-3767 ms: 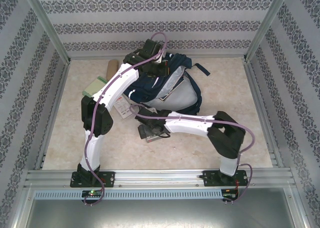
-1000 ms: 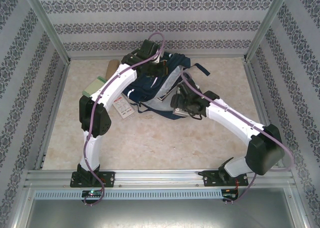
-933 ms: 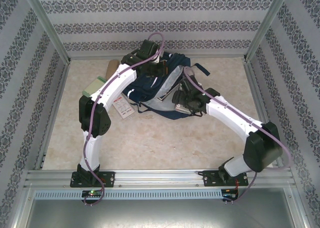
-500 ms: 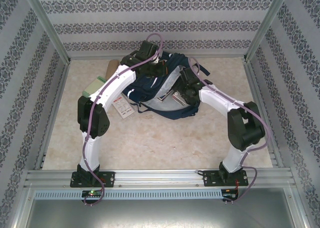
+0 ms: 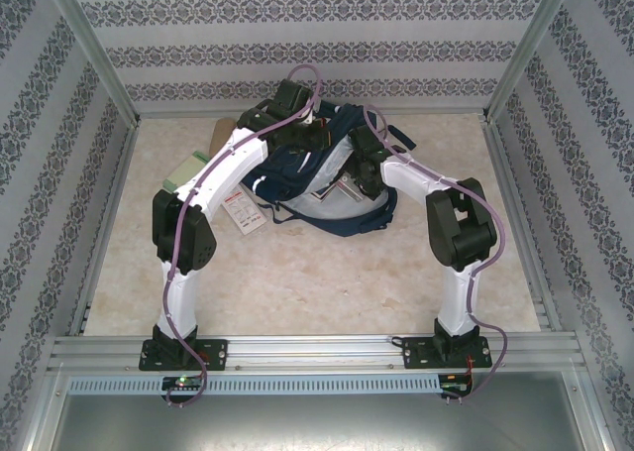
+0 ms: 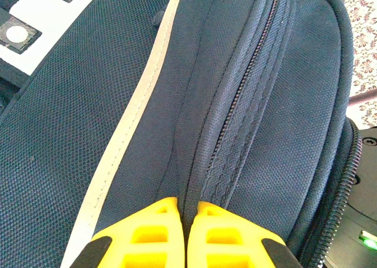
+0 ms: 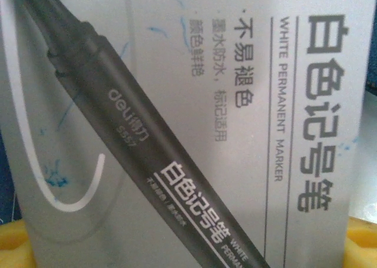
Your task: Pack books, pencil case, and school supplies into a backpack
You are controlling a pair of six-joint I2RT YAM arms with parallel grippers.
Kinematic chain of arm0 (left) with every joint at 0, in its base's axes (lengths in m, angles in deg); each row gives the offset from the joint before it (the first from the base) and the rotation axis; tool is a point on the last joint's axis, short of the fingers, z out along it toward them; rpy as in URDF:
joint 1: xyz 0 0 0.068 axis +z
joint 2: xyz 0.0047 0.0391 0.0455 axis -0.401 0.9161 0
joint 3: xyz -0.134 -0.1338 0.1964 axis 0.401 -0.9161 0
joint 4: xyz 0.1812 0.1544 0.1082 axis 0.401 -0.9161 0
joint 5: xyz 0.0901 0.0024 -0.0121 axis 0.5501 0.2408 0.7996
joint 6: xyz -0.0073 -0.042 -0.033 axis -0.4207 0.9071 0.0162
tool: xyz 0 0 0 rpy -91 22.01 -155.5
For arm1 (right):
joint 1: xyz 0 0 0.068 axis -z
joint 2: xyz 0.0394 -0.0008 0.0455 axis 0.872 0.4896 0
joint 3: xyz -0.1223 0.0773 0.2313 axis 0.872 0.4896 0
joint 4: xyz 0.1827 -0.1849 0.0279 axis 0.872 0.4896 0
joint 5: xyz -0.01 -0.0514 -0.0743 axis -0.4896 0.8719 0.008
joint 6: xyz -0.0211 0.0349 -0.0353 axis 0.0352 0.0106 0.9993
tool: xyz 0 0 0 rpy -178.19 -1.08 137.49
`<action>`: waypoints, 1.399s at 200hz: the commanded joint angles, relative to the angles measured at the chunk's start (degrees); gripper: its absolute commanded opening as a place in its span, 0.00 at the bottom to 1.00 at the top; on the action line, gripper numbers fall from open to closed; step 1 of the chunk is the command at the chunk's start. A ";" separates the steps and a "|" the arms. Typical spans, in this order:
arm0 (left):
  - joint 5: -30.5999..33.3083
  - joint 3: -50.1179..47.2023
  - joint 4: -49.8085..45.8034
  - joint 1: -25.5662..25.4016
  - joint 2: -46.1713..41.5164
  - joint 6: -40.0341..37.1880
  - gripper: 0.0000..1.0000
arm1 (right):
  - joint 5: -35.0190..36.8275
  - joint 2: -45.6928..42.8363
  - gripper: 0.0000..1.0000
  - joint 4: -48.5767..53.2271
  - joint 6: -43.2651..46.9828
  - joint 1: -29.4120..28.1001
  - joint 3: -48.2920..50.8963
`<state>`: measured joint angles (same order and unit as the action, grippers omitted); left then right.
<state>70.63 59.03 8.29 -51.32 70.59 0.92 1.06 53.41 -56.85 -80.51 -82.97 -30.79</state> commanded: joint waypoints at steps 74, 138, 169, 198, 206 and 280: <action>1.99 -0.06 1.32 1.58 -2.46 0.95 0.00 | 1.79 -6.72 0.98 3.92 7.97 -2.95 0.27; 2.51 -0.52 1.10 1.62 -2.87 0.43 0.00 | 1.24 -13.03 0.98 5.72 12.52 -2.68 6.18; 2.71 -0.94 0.81 1.59 -3.18 0.16 0.00 | 2.17 -15.38 0.95 6.00 16.82 -1.18 8.31; 2.89 -1.53 0.65 1.62 -3.74 -0.10 0.00 | 2.71 -15.36 0.80 7.24 24.05 1.01 8.82; 2.93 -1.89 0.80 1.66 -3.98 -0.11 0.00 | 2.77 -15.27 0.77 7.33 25.80 1.63 9.26; 2.69 -2.52 0.72 1.60 -5.06 -0.28 0.00 | 1.27 -8.52 0.71 11.11 35.36 6.70 6.64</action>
<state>70.69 56.86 8.74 -51.28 69.19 0.66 2.08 40.69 -48.96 -49.98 -76.48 -21.78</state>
